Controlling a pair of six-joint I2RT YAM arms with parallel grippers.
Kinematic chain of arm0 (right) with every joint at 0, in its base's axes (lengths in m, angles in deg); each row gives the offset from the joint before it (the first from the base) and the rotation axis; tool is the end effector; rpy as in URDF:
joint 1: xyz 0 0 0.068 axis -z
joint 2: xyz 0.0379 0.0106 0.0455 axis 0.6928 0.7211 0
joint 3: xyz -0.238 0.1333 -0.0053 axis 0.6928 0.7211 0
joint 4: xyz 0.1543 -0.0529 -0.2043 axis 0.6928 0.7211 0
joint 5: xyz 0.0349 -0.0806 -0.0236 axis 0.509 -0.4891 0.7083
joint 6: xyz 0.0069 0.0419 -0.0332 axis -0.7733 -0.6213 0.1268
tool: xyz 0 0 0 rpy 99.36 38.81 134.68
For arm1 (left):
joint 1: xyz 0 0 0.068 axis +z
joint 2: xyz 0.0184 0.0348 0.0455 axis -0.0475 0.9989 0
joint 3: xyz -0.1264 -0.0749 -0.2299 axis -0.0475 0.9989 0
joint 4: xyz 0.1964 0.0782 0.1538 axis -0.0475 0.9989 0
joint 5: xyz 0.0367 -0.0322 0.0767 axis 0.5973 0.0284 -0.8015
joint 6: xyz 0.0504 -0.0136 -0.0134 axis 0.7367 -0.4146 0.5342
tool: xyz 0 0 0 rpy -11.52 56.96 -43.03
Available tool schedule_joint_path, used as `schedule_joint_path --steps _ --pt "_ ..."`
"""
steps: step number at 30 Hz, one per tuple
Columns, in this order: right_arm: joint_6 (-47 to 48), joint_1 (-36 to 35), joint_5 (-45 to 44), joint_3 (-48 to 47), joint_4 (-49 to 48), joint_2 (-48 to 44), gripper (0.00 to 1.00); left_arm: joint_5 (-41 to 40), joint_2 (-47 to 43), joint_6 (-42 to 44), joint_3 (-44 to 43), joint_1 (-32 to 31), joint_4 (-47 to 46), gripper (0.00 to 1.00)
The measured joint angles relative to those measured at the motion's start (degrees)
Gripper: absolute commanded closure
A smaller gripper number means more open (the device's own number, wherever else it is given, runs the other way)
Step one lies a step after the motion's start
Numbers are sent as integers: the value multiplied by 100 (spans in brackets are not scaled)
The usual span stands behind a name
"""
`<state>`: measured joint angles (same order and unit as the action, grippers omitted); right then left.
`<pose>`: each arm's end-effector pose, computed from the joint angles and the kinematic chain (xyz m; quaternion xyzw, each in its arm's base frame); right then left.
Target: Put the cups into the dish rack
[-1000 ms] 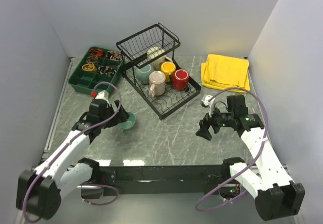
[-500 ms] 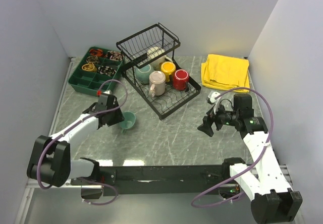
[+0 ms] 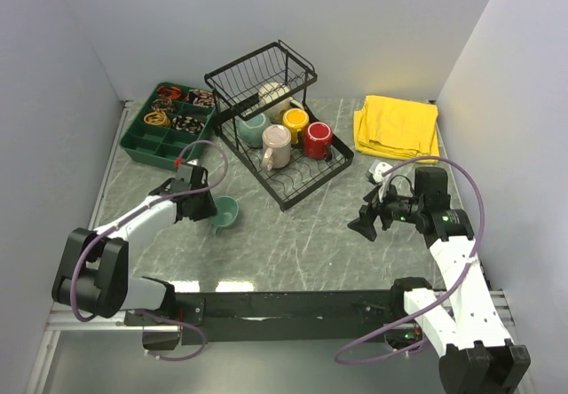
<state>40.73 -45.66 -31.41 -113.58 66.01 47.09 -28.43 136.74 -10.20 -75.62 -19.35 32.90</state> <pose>0.1516 0.0313 0.2889 -0.4116 0.7508 0.2627 0.4449 0.2374 -0.0698 0.1769 -0.1667 0.9449 -0.1119 0.2587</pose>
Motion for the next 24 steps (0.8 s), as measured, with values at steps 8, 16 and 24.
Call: schedule_joint_path --steps 8,16,24 --pt "7 37 103 0 2 -87 0 101 13 92 -61 0 -24 99" --pt "295 52 361 0 179 -79 0 767 -1484 -275 328 11 -221 99" --pt "1014 -341 890 -986 1202 1045 0 2070 -3897 -1917 1270 -13 -2109 99"
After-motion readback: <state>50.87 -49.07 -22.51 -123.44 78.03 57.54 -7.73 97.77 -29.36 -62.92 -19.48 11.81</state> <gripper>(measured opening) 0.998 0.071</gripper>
